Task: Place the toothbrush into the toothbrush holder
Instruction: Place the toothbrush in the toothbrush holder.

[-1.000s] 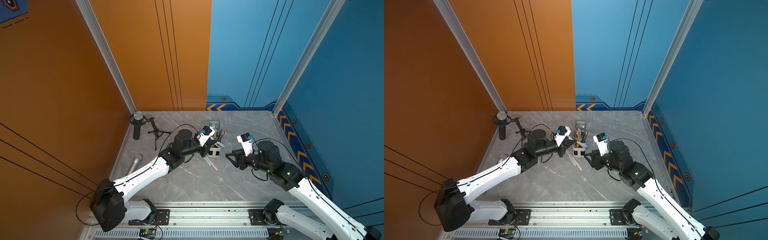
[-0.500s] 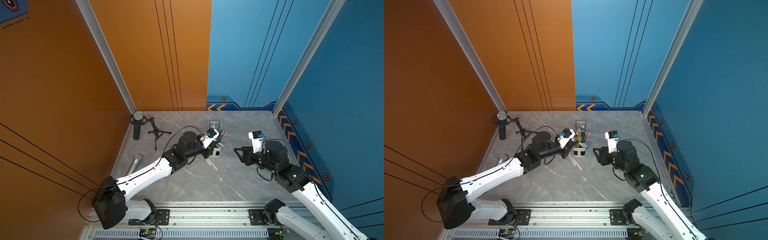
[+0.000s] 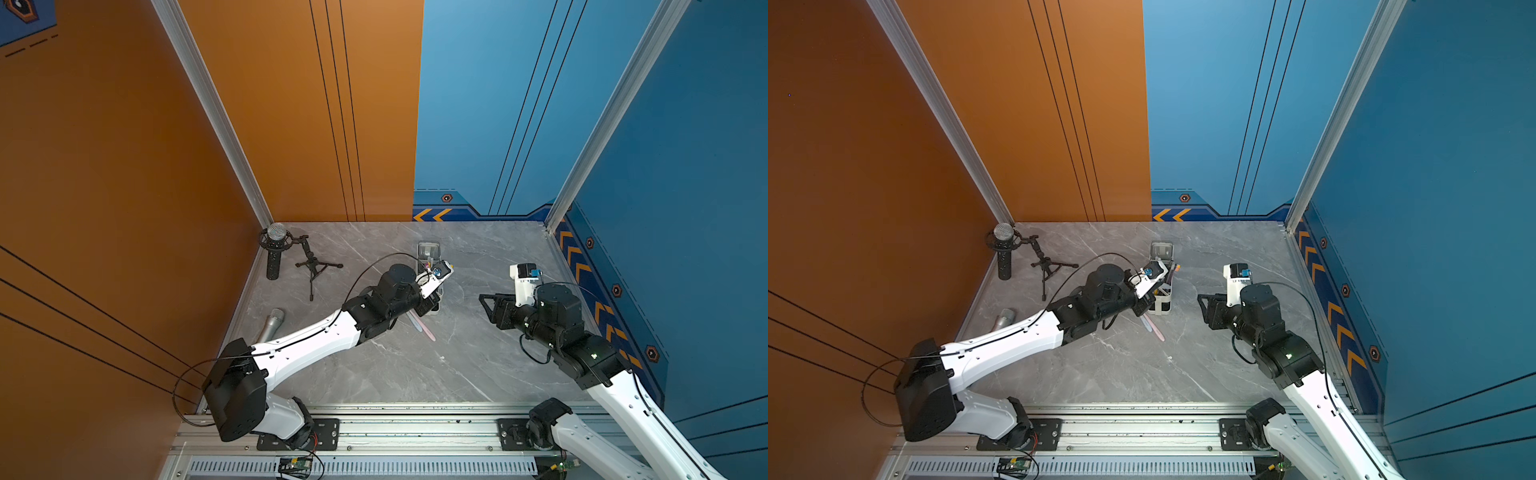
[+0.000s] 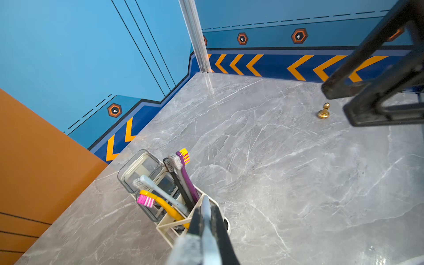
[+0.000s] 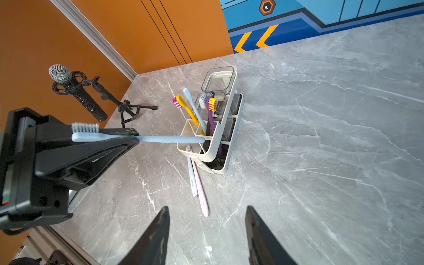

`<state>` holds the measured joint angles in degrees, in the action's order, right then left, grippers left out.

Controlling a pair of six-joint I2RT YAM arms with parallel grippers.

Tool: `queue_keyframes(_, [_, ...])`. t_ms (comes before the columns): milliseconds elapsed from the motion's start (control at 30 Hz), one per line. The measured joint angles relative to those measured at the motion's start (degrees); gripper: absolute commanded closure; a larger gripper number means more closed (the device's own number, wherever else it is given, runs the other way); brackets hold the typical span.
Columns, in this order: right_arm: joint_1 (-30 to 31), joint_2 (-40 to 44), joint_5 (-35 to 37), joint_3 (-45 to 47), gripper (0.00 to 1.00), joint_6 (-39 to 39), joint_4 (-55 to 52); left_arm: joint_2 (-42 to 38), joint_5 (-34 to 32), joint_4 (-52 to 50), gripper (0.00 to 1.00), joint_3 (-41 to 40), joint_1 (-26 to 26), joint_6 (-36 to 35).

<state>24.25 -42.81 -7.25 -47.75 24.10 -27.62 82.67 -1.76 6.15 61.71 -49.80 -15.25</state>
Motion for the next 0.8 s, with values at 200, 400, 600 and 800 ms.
queue_keyframes(200, [-1.1, 0.0, -0.2, 0.3, 0.47, 0.0, 0.0, 2.1, -1.3, -0.4, 1.0, 1.1, 0.0, 0.0])
queue_keyframes(400, [-2.2, 0.1, -0.7, 0.9, 0.47, 0.0, -0.4, 4.8, -1.3, -1.4, 1.0, 2.3, 0.0, 0.0])
queue_keyframes(600, [-3.5, 0.1, -1.7, 0.9, 0.47, 0.0, -0.4, 5.8, -1.2, -2.0, 1.0, 2.7, 0.8, 0.9])
queue_keyframes(800, [-4.4, 0.1, -2.3, 0.9, 0.47, 0.4, -0.4, 8.8, -0.8, -3.3, 1.0, 4.5, 1.8, 2.4])
